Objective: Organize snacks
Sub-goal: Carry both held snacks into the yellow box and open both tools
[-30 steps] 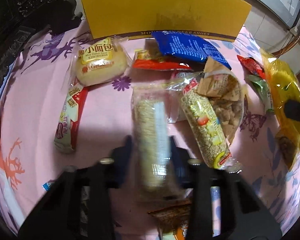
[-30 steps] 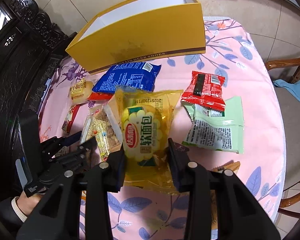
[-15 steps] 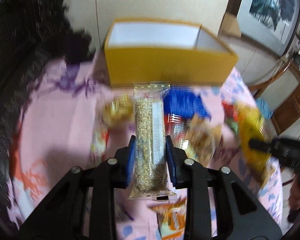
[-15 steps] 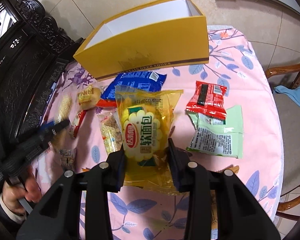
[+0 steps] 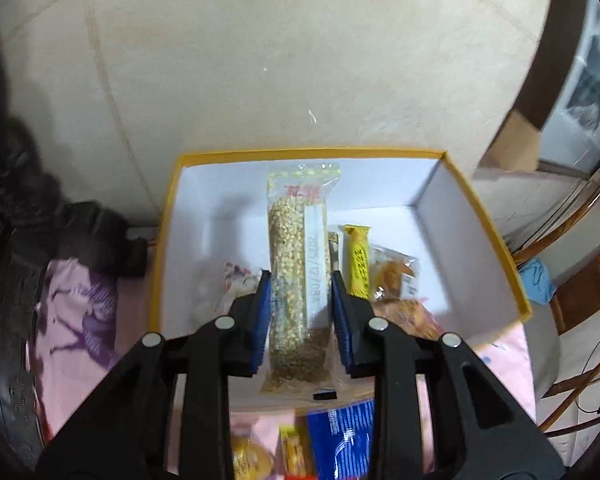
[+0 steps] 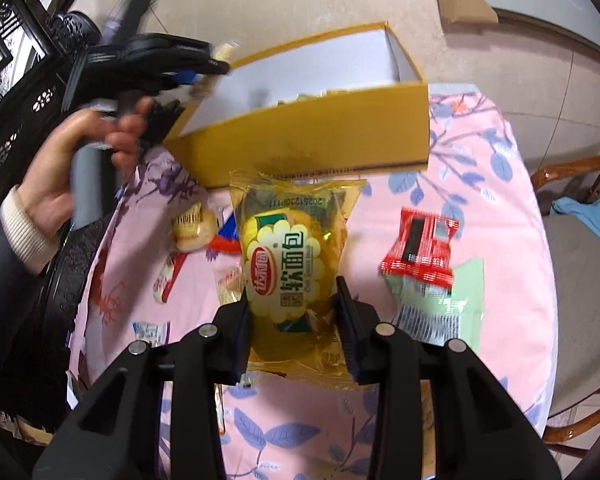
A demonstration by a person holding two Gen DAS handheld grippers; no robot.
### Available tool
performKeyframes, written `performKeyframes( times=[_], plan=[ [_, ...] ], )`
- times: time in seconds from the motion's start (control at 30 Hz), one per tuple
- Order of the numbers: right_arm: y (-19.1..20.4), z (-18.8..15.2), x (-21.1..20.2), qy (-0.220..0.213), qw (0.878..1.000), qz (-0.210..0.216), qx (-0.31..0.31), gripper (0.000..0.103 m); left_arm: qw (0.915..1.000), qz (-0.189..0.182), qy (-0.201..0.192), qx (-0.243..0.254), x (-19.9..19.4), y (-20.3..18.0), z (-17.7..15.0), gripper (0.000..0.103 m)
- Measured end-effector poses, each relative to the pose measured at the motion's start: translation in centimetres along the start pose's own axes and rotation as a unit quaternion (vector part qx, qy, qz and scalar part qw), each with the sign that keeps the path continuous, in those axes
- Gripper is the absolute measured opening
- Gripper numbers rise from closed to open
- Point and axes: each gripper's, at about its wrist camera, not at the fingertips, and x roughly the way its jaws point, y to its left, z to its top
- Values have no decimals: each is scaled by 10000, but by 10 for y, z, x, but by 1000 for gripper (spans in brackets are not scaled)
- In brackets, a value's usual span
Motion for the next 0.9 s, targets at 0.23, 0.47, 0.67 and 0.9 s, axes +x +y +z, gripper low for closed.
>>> performKeyframes(
  times=[0.23, 0.47, 0.67, 0.9],
  plan=[
    [5, 47, -6, -343, 9991, 14, -236, 38, 9984, 256, 70, -507, 18, 14, 9, 66],
    [19, 128, 11, -838, 9943, -39, -651, 38, 9970, 128, -368, -674, -21, 29, -4, 67],
    [21, 187, 56, -745, 9953, -285, -543, 42, 9966, 119, -488, -660, -36, 35, -10, 68],
    [22, 200, 55, -855, 9949, -298, -446, 43, 9954, 97, -724, -620, -54, 39, -14, 71]
  ],
)
